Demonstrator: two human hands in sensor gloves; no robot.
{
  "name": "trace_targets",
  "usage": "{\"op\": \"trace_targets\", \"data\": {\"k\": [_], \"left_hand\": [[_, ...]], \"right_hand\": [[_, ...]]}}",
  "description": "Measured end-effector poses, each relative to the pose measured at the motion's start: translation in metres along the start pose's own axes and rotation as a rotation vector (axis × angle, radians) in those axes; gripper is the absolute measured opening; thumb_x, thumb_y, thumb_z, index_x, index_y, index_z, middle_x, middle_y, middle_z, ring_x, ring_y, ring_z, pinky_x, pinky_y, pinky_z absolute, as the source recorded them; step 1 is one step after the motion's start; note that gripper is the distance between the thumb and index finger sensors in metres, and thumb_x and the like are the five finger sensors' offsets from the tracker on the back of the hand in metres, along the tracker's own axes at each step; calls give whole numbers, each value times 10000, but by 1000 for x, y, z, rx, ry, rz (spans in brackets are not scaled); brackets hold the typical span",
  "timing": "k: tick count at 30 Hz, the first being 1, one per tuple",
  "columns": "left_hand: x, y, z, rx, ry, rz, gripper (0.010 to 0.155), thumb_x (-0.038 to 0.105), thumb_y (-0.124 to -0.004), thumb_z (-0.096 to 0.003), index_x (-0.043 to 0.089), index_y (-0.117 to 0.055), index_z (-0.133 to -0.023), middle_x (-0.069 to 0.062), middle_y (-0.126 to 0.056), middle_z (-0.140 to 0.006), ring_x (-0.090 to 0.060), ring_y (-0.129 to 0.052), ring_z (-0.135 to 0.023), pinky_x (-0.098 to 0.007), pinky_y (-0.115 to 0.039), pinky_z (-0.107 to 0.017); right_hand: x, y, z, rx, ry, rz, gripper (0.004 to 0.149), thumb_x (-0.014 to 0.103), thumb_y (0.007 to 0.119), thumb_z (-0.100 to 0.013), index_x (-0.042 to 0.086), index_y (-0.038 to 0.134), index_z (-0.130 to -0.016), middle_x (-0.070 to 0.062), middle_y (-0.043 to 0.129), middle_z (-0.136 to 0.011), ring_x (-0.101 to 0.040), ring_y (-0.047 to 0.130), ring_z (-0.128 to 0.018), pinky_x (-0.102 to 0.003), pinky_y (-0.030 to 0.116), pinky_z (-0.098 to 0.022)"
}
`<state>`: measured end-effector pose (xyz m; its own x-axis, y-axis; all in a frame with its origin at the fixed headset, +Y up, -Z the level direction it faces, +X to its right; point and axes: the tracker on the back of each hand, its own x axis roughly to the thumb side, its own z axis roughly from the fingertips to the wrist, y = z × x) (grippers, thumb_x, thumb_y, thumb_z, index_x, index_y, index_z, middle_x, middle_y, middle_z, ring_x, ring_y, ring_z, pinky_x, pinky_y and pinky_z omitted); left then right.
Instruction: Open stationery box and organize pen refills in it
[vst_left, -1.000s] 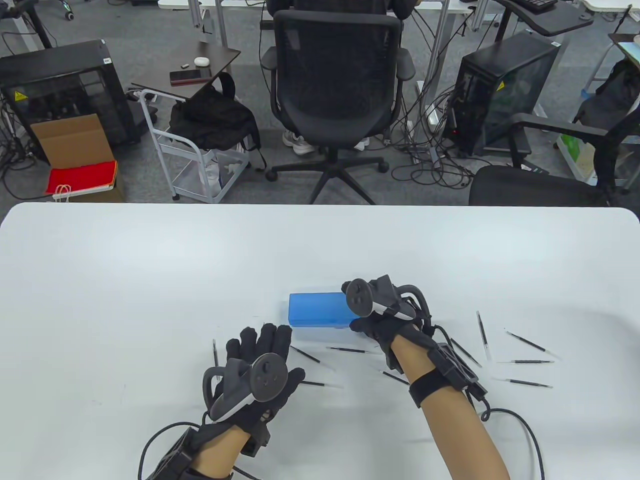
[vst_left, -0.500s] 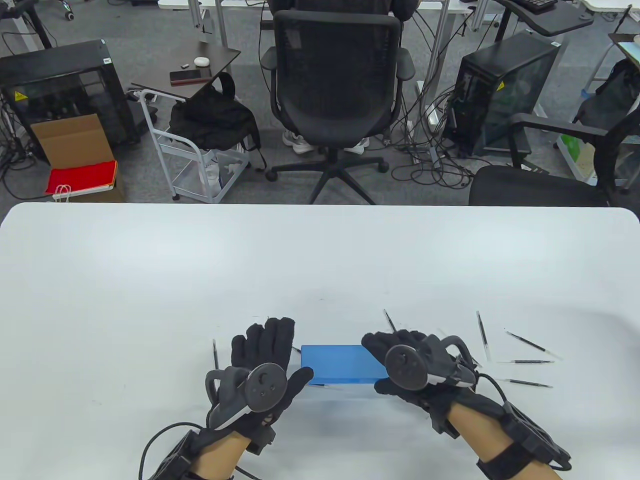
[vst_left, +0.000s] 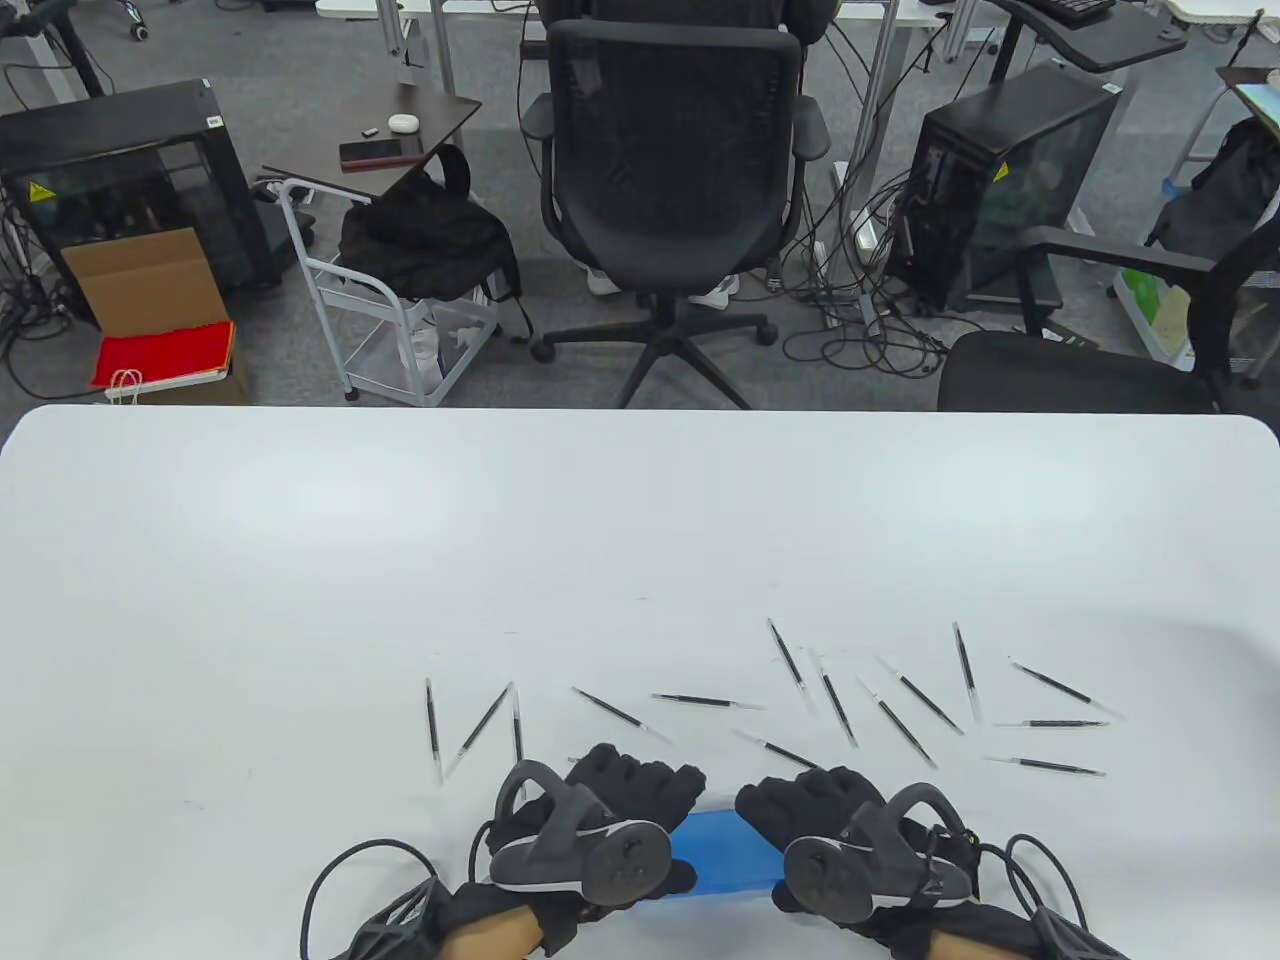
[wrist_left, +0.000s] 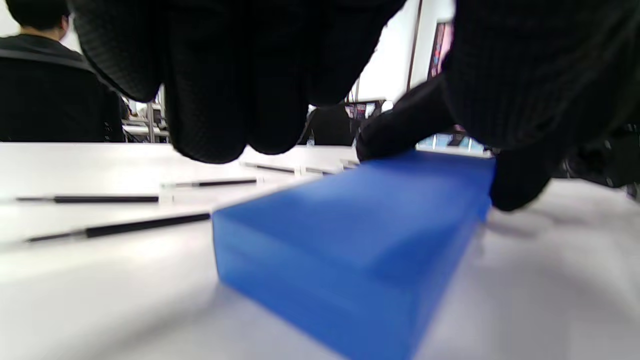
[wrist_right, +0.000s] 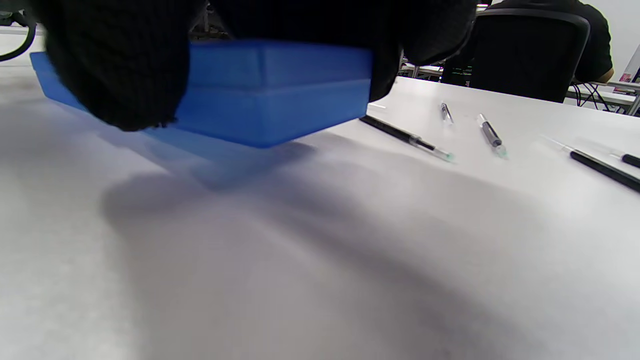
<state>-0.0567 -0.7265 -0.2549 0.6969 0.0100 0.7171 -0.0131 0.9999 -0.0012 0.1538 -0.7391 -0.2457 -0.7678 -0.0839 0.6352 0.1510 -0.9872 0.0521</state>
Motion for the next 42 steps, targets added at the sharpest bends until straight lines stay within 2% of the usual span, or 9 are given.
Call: {"op": "trace_targets", "data": {"k": [3,7,21,25,29,31,35,39,42], "left_hand": [[4,-9,-4,-85,-2,-26,883,675,-847,-398,189,-634,-1105,-86,-841,-1056,-356,-992,-843,-584,-734,-715],[7,-13,-7,-97,-14,-67,887,647,-884,-386,185,-636,-1101,-90,-834,-1058,-338,-997,-829,-582,-738,-714],[18,-16,-11,-162,-8,-233,954,570,-1004,-336,156,-622,-1106,-127,-776,-1099,-388,-964,-858,-638,-698,-726],[18,-16,-10,-155,0,-232,964,553,-1010,-335,157,-604,-1114,-121,-767,-1110,-394,-953,-876,-642,-687,-732],[14,-12,-10,-131,25,-217,1010,558,-1013,-294,160,-589,-1119,-91,-782,-1108,-361,-963,-890,-626,-683,-738],[13,-12,-11,-120,31,-209,1031,562,-1004,-278,160,-574,-1124,-69,-790,-1104,-346,-972,-891,-627,-676,-741],[12,-12,-9,-80,41,-215,1110,575,-1007,-268,153,-485,-1152,-62,-733,-1127,-343,-932,-920,-643,-644,-751],[13,-12,-9,-93,72,-259,1265,611,-983,-262,107,-268,-1176,-136,-501,-1222,-409,-792,-1013,-659,-596,-765],[11,-12,-9,-107,92,-257,1309,627,-969,-264,99,-184,-1170,-174,-389,-1242,-477,-658,-1067,-682,-554,-768]], "right_hand": [[-1,4,-1,13,2,9,883,534,878,-416,214,535,-1164,-144,716,-1190,-407,779,-1001,-602,617,-761],[0,10,-2,7,3,21,885,532,874,-416,211,526,-1163,-142,714,-1191,-407,791,-1004,-598,627,-756],[1,1,-18,57,-10,6,846,511,837,-444,198,529,-1167,-167,699,-1212,-422,755,-1040,-600,603,-774],[-6,-6,-19,92,-6,-42,792,515,799,-473,209,555,-1162,-171,690,-1228,-446,711,-1060,-616,579,-780],[-20,-21,-17,27,7,-188,638,450,784,-515,190,721,-1095,-177,802,-1161,-453,746,-1034,-622,598,-765],[-23,-27,-19,12,12,-180,592,431,798,-513,201,770,-1057,-160,861,-1112,-440,769,-1015,-619,609,-761],[-29,-30,-26,-2,30,-194,558,417,796,-509,212,807,-1027,-149,918,-1054,-404,822,-976,-611,628,-755],[-42,-29,-37,17,52,-290,533,394,756,-517,216,819,-1015,-144,952,-1010,-391,850,-936,-611,632,-751],[-51,-28,-46,42,79,-344,527,394,736,-519,223,820,-1010,-132,973,-980,-381,869,-905,-610,637,-747]]}}
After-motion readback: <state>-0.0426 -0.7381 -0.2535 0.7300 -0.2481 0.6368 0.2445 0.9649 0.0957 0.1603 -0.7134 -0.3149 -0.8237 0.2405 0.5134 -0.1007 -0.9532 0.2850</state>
